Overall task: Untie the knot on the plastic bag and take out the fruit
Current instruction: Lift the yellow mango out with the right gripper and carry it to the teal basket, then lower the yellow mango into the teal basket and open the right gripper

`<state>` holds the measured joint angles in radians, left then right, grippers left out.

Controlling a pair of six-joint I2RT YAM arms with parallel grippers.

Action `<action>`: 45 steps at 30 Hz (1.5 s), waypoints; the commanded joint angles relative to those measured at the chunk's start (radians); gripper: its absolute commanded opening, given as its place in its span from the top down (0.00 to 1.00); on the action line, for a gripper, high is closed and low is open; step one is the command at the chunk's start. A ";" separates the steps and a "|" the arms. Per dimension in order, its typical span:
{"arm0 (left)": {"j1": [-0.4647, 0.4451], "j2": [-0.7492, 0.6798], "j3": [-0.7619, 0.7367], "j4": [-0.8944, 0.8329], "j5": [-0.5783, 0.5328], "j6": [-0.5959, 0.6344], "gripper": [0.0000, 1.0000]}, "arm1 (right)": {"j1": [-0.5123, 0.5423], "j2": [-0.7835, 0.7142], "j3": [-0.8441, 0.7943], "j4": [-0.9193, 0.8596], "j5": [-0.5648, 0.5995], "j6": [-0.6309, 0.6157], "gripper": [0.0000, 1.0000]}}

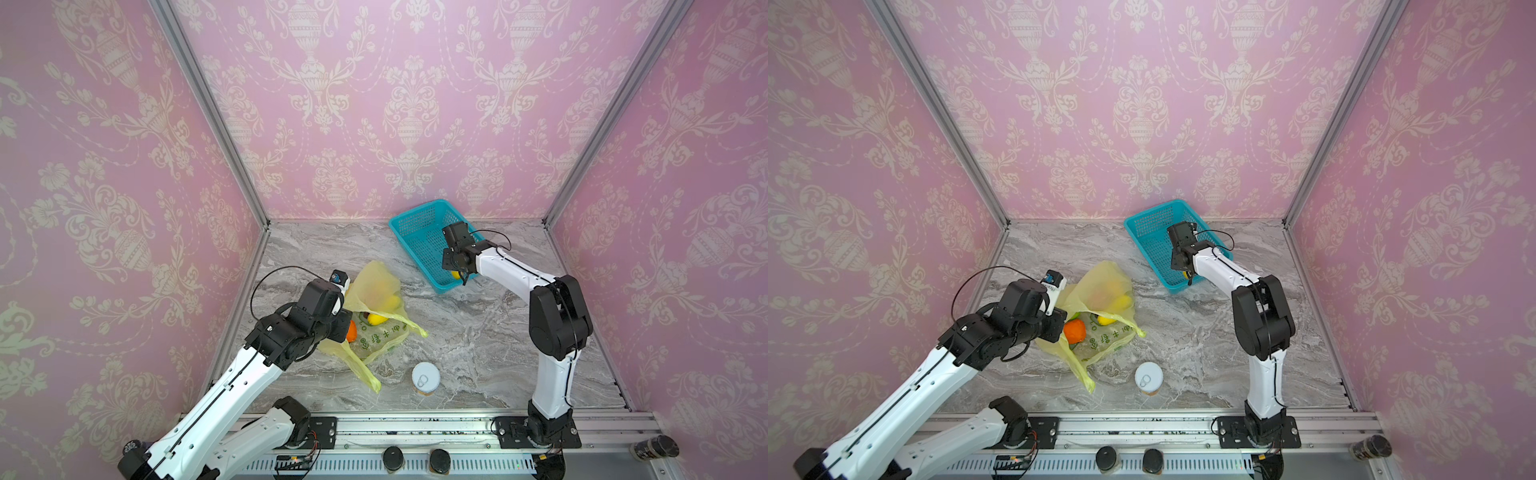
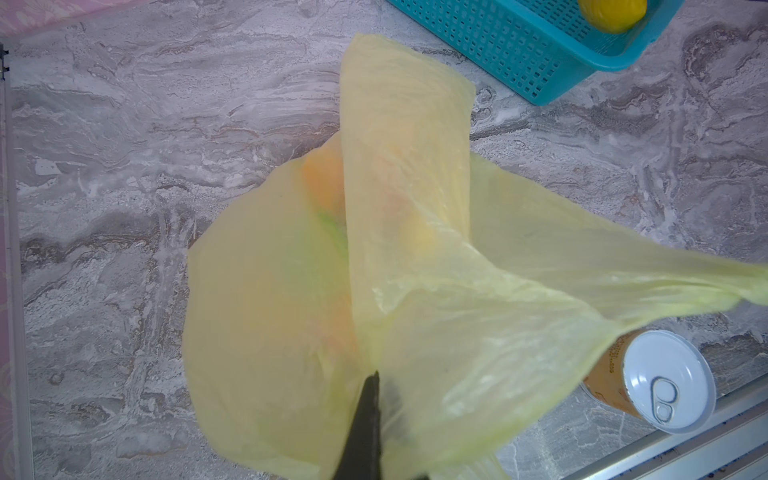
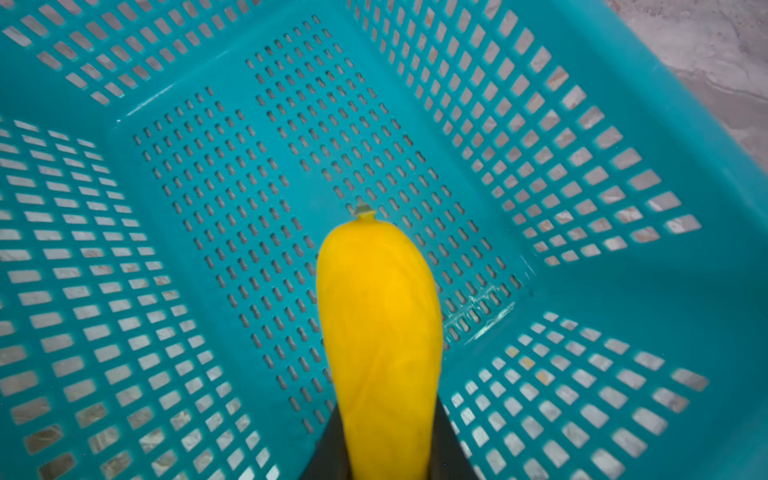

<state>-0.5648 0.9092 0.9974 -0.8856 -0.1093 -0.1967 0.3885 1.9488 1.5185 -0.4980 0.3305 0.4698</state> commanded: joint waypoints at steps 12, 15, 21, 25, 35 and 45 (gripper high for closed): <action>0.008 -0.031 -0.016 0.003 0.038 -0.010 1.00 | 0.211 -0.314 -0.391 0.050 -0.003 0.172 0.99; 0.008 -0.030 -0.016 0.004 0.042 -0.010 1.00 | 0.213 -0.293 -0.387 0.054 -0.017 0.164 0.99; 0.008 -0.036 -0.017 0.005 0.041 -0.012 1.00 | 0.155 -0.230 -0.354 0.048 -0.005 0.141 0.99; 0.008 -0.035 -0.016 0.005 0.041 -0.010 1.00 | 0.079 -0.171 -0.277 0.005 0.034 0.136 1.00; 0.008 -0.035 -0.017 0.005 0.042 -0.011 1.00 | -0.059 -0.080 -0.247 -0.010 0.024 0.203 0.99; 0.008 -0.049 -0.019 0.005 0.039 -0.012 1.00 | -0.062 -0.120 -0.336 0.040 -0.010 0.353 0.79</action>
<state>-0.5648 0.8742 0.9916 -0.8791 -0.0834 -0.1970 0.3248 1.8603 1.2148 -0.4534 0.3256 0.7460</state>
